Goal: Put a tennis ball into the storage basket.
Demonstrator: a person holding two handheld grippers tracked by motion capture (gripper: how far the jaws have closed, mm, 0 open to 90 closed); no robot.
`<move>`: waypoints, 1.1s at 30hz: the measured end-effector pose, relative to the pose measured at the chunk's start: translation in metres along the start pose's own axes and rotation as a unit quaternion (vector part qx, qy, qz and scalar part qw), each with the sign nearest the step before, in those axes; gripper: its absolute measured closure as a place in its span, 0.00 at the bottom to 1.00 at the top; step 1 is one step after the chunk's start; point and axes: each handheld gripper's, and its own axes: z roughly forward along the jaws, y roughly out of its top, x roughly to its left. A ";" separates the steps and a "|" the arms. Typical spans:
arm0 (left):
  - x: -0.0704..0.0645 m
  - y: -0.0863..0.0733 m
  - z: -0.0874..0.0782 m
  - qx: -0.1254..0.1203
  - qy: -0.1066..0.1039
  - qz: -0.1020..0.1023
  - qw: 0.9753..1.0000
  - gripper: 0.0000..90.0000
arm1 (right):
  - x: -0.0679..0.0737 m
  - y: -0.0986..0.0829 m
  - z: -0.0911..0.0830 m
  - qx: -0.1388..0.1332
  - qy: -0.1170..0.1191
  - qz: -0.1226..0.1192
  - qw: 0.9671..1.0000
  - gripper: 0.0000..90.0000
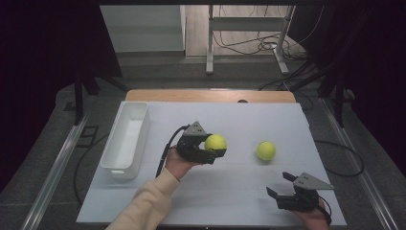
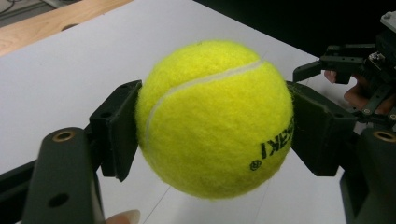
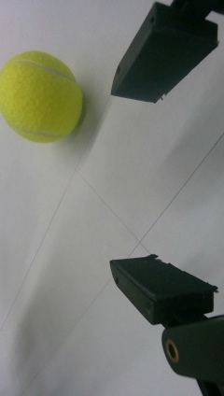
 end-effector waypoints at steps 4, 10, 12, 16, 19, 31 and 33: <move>0.002 0.000 -0.003 -0.004 0.002 -0.003 1.000 0.29 | 0.000 0.000 0.000 0.001 0.000 -0.001 1.000 0.17; 0.004 0.000 -0.008 -0.008 0.006 -0.005 1.000 0.29 | 0.000 0.000 0.000 0.001 -0.001 0.000 1.000 0.17; 0.005 -0.001 -0.009 -0.009 0.007 -0.007 1.000 0.29 | 0.000 0.000 0.000 0.001 -0.001 0.000 1.000 0.17; 0.007 -0.001 -0.013 -0.012 0.011 -0.007 1.000 0.29 | 0.000 0.000 0.000 0.001 -0.001 0.000 1.000 0.17; 0.008 -0.001 -0.017 -0.013 0.017 -0.004 1.000 0.29 | 0.000 0.000 0.000 0.000 -0.001 0.000 1.000 0.17; 0.014 0.000 -0.031 -0.020 0.029 -0.003 0.999 0.29 | 0.000 0.000 0.000 -0.001 -0.001 0.001 1.000 0.17; 0.015 0.000 -0.033 -0.020 0.031 -0.003 0.999 0.29 | 0.000 0.000 0.000 -0.001 -0.001 0.000 1.000 0.17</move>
